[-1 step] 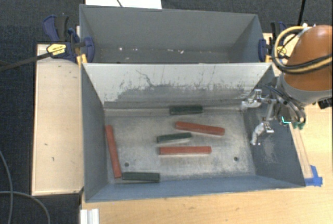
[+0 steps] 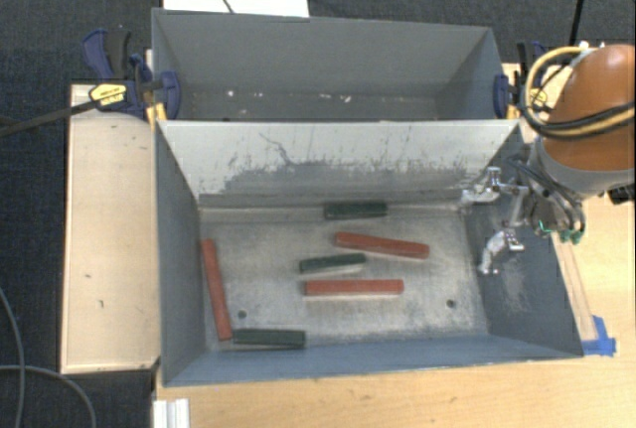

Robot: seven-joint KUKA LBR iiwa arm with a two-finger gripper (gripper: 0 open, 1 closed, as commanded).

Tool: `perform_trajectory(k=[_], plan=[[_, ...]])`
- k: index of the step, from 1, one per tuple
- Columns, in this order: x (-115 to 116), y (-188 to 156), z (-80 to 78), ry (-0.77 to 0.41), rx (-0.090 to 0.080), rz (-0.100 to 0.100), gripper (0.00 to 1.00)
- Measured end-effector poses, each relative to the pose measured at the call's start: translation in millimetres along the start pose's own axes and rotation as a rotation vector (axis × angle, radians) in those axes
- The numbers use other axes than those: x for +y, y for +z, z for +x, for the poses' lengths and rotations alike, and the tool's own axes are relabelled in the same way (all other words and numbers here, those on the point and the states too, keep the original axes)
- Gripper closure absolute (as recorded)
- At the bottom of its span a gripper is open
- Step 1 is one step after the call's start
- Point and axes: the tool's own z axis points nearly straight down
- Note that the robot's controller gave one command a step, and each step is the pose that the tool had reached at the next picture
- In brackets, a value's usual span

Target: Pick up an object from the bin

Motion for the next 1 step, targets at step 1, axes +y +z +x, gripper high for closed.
perform_trajectory(k=[1], plan=[[50.5, 110.6, -6.8, 0.239, -0.007, 0.003, 1.00]])
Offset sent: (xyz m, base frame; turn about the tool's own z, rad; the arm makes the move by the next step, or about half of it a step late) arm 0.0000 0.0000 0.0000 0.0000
